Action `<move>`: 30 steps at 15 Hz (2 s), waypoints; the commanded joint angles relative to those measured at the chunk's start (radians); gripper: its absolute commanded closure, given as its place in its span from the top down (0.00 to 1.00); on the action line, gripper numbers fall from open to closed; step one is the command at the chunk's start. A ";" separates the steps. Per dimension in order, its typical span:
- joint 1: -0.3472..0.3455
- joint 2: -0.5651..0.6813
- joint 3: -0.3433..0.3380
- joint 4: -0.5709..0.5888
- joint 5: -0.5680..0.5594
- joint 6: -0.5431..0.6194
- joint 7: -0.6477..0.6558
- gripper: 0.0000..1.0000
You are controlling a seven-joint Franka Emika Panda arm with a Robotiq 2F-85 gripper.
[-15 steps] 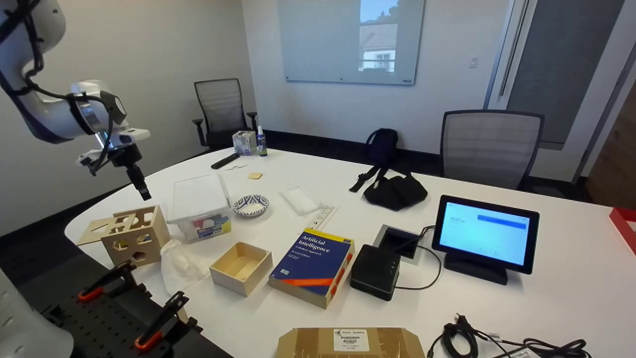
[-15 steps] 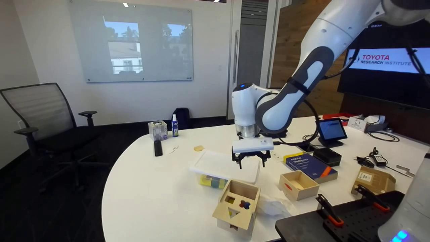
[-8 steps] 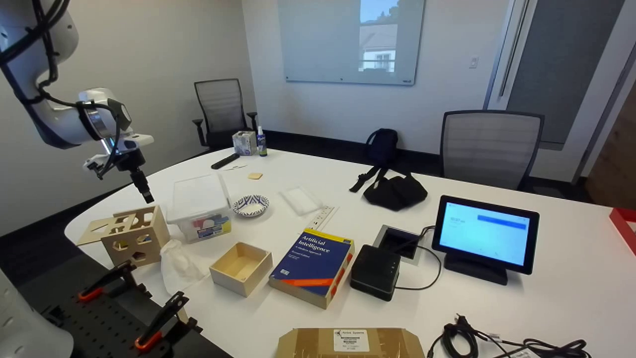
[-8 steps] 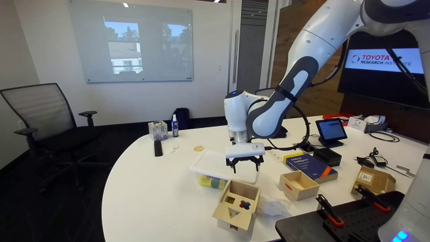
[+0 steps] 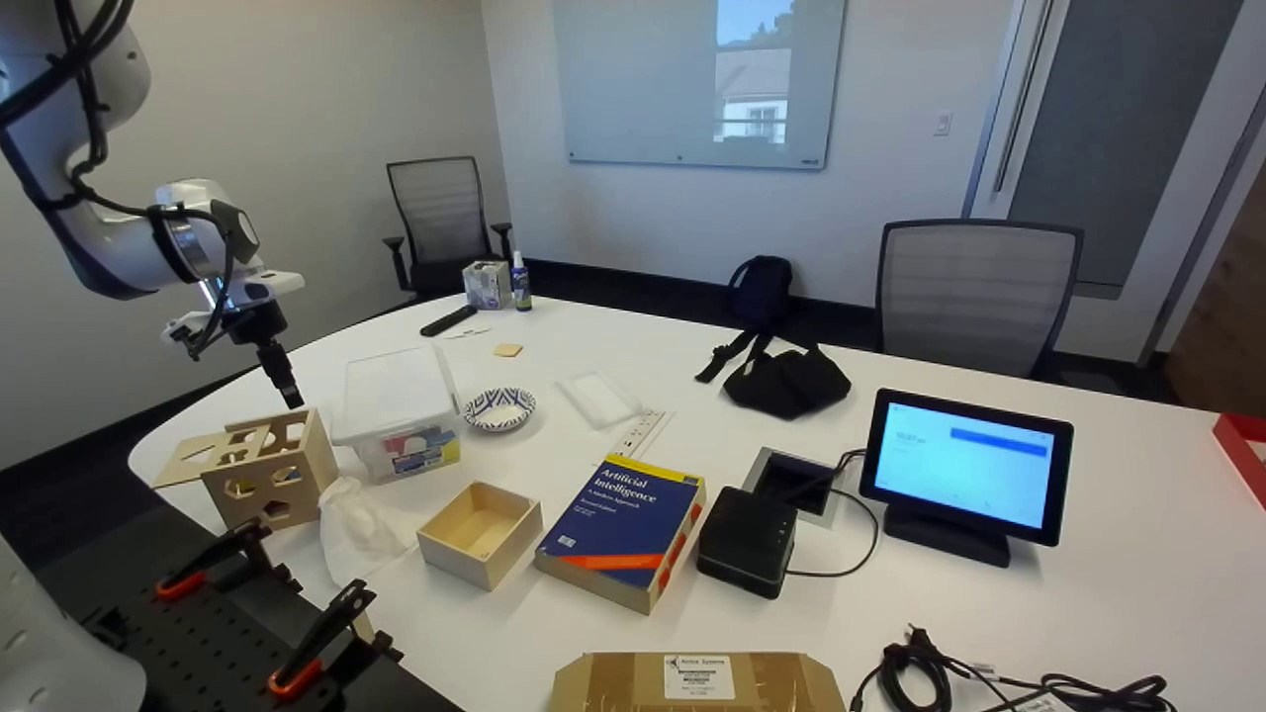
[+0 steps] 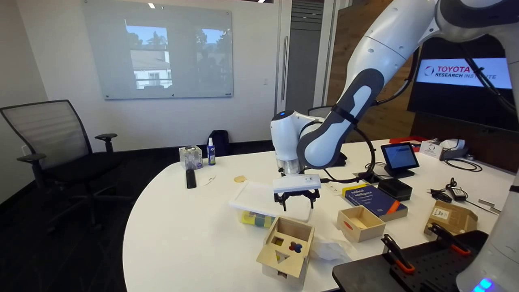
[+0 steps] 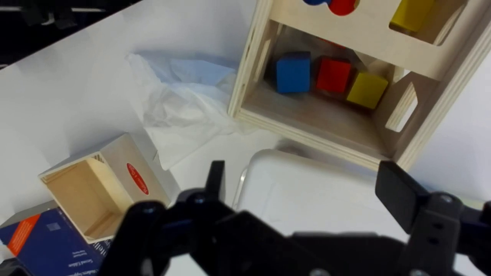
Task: Slide the lid on top of the wooden toy box backwards.
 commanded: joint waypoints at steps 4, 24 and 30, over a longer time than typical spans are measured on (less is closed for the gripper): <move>0.083 -0.091 0.003 -0.121 0.059 0.045 0.050 1.00; 0.403 0.079 -0.016 -0.040 0.123 0.175 0.434 1.00; 0.450 0.173 -0.049 0.023 0.187 0.205 0.410 1.00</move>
